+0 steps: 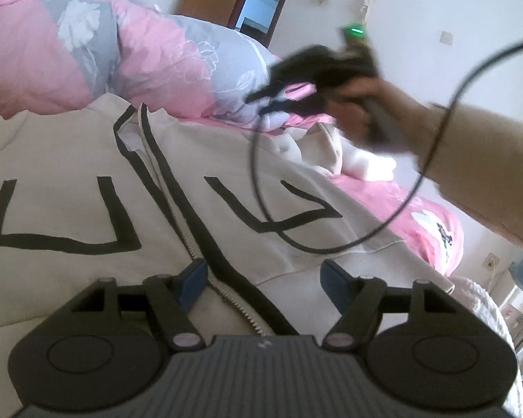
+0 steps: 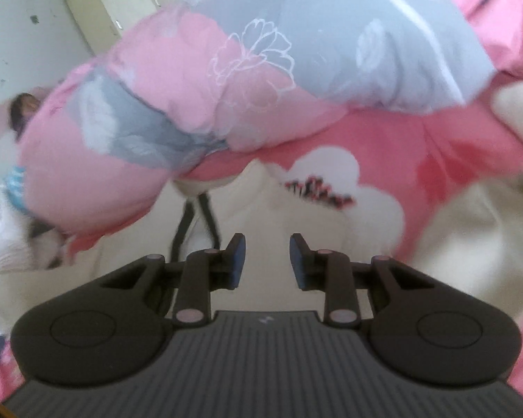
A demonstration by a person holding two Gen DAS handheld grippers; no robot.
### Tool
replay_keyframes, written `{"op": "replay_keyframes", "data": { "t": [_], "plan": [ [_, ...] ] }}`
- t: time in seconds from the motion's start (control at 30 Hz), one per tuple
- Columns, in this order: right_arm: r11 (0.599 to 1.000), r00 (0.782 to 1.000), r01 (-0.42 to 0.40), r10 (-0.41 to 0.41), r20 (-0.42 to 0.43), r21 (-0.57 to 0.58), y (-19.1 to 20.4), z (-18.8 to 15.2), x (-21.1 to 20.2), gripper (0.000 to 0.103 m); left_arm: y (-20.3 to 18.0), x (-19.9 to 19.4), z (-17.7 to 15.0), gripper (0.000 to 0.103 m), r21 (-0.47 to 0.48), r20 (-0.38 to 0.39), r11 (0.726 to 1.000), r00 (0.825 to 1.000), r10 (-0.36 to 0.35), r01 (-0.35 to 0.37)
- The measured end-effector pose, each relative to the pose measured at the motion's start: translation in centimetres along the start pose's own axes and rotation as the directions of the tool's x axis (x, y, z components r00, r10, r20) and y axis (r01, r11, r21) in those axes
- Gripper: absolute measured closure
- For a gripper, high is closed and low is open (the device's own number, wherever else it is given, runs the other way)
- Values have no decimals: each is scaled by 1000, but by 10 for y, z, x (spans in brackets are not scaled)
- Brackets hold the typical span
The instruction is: Fold clothes
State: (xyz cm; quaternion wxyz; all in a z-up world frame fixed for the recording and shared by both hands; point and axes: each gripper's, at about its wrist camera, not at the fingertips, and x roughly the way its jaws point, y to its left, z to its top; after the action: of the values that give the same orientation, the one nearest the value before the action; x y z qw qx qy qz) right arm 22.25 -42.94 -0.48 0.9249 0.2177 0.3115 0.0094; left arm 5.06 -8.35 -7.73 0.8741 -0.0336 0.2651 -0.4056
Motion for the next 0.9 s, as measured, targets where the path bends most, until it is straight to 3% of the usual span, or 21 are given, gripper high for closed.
{"op": "replay_keyframes", "data": {
  "t": [0.13,0.27,0.37,0.6,0.7,0.83,0.9],
  "plan": [
    [999,999,-22,20,-38,-44,-4,-48,-32,74,-6,-3,5,29,-6,-15,999,999,37,-37],
    [991,995,45,-55,-81,-123,-11,-97,-26,72,-8,-12,14,24,-29,-24,996,996,88,-88],
    [968,995,92,-100,-23,-235,-9,-126,-14,72,-12,-18,21,23,-23,-38,990,990,139,-140],
    [970,996,89,-85,25,-227,-11,-132,-17,69,-13,-16,62,12,-60,-78,972,972,223,-228],
    [973,998,64,-61,23,-220,-14,-131,-18,61,-13,-5,84,9,-67,-116,965,963,245,-254],
    [971,999,41,-38,17,-235,-12,-132,-17,49,-16,23,111,9,1,-162,954,941,297,-301],
    [966,999,45,-42,15,-255,-9,-133,-16,46,-17,36,120,9,25,-154,952,940,304,-304]
  ]
}}
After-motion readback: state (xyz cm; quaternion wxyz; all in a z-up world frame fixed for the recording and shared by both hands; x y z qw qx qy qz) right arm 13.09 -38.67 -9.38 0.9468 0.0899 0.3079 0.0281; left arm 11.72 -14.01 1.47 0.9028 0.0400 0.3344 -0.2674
